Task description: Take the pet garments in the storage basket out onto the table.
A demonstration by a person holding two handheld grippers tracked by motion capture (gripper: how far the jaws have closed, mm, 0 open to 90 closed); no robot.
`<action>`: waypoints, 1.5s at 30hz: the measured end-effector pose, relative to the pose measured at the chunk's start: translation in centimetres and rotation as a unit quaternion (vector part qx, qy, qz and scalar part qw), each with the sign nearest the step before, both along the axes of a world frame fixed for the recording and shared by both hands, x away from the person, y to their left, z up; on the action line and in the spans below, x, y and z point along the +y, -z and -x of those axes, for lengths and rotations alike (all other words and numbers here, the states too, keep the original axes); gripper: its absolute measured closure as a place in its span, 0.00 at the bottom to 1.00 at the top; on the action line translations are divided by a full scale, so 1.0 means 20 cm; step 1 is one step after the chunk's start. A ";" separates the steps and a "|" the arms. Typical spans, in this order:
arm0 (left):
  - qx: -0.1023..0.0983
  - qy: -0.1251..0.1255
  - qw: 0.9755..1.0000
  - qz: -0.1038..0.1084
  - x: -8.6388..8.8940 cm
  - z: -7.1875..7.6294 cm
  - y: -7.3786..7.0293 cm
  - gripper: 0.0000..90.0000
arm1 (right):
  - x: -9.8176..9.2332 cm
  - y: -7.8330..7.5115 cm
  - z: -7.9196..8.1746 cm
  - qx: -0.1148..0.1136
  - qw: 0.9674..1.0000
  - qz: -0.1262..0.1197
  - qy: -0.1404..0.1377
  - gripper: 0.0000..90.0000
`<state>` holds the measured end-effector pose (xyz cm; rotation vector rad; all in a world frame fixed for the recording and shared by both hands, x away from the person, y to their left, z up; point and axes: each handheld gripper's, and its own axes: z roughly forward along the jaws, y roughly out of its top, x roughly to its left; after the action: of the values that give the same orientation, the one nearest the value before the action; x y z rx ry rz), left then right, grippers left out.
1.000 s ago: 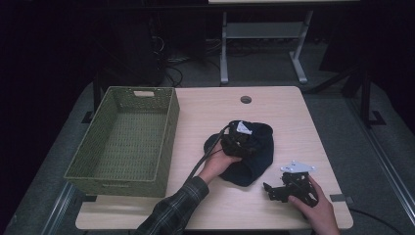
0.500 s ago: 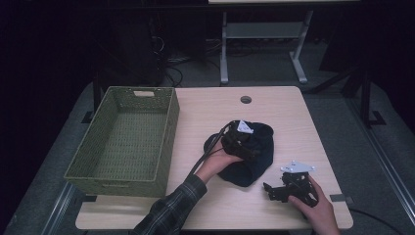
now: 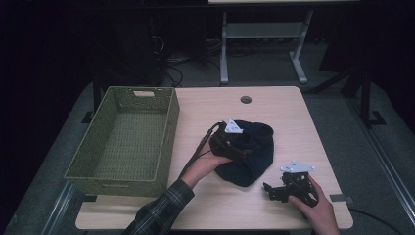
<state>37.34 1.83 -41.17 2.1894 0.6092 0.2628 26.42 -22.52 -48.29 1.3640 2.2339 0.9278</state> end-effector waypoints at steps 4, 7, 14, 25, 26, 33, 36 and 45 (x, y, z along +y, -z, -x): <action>0.000 -0.005 1.000 0.004 0.06 0.02 -0.01 0.18 | 0.00 0.00 0.00 -0.001 1.000 0.000 -0.001 0.00; 0.001 -0.011 1.000 0.007 0.10 0.04 -0.01 0.18 | 0.00 0.00 0.00 -0.001 1.000 0.001 -0.001 0.00; 0.007 -0.016 1.000 0.005 0.16 0.11 0.02 0.17 | 0.00 0.00 0.00 -0.001 1.000 0.001 -0.001 0.00; 0.010 -0.022 1.000 -0.009 0.27 0.25 0.10 0.16 | 0.00 0.00 0.00 -0.001 1.000 0.000 0.000 0.00; 0.010 -0.022 1.000 -0.012 0.28 0.26 0.10 0.16 | 0.00 0.00 0.00 -0.001 1.000 0.002 -0.003 0.00; 0.021 -0.017 0.999 -0.033 0.32 0.36 0.17 0.16 | 0.00 0.00 0.00 -0.001 1.000 0.001 -0.001 0.00; 0.016 -0.016 0.998 -0.051 0.34 0.40 0.20 0.15 | 0.00 0.00 0.00 -0.001 1.000 0.001 -0.001 0.00; 0.019 -0.034 0.997 -0.059 0.40 0.43 0.27 0.14 | 0.00 0.00 0.00 -0.001 1.000 0.001 -0.002 0.00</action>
<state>28.72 9.84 -46.56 2.2943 0.7058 0.3000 26.43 -22.54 -48.30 1.3585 2.2353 0.9276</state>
